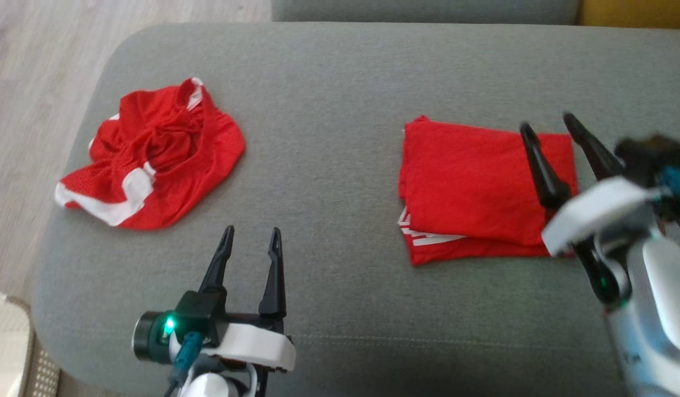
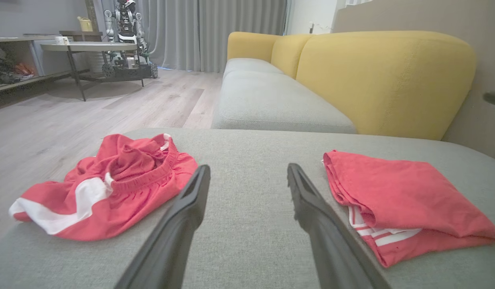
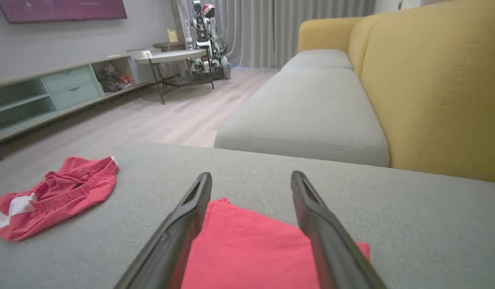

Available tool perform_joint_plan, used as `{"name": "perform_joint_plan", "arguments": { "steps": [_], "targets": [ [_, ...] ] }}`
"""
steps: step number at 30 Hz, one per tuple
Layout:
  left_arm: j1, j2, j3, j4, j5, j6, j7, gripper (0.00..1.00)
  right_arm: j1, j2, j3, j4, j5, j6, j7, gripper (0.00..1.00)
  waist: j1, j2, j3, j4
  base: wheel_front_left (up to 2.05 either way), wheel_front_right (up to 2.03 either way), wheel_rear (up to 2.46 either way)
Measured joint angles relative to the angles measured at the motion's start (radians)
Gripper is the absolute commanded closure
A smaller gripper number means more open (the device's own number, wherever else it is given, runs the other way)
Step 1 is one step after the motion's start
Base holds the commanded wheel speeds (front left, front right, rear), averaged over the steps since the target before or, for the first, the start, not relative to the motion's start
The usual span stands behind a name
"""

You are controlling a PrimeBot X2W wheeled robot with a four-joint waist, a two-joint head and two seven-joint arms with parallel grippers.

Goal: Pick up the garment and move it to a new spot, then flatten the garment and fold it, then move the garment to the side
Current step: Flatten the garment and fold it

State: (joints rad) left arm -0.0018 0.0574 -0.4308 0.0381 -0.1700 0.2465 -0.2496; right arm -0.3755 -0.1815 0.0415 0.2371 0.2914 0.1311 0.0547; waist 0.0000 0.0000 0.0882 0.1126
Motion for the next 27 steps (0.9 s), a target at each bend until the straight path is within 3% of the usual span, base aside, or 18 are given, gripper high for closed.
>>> {"name": "perform_joint_plan", "arguments": {
  "steps": [3,8,12,16,21,27],
  "targets": [
    [0.008,0.000,0.022,-0.003,0.000,0.000,0.000,0.00,0.065,-0.046,0.014,0.004,0.000,0.000,-0.119,0.00,0.0000,0.0000,-0.013,-0.023,0.00,0.00,0.00],
    [0.053,0.000,0.061,-0.010,0.000,-0.001,0.000,0.00,0.149,-0.027,0.018,0.045,-0.052,0.000,-0.278,0.00,0.0000,0.0000,-0.040,-0.065,0.00,0.00,0.00],
    [0.092,0.000,0.093,-0.010,0.000,-0.009,0.000,0.00,0.209,0.028,-0.007,0.057,-0.092,0.000,-0.304,0.00,0.0000,0.0000,-0.070,-0.094,0.00,0.00,0.00],
    [0.126,-0.001,0.119,-0.011,0.001,-0.019,0.000,0.00,0.266,0.069,-0.053,-0.008,-0.123,0.000,-0.305,0.00,0.0000,0.0000,-0.098,-0.116,0.00,0.00,0.00],
    [0.167,0.000,0.156,-0.016,0.029,-0.044,0.000,0.00,0.352,0.114,-0.040,-0.041,-0.127,0.000,-0.306,0.00,0.0000,0.0000,-0.131,-0.129,0.00,0.00,0.00],
    [0.200,0.000,0.181,-0.035,0.063,-0.063,0.000,0.00,0.417,0.125,-0.043,-0.039,-0.154,0.000,-0.306,0.00,0.0000,0.0000,-0.157,-0.133,0.00,0.00,0.00]
  ]
}}
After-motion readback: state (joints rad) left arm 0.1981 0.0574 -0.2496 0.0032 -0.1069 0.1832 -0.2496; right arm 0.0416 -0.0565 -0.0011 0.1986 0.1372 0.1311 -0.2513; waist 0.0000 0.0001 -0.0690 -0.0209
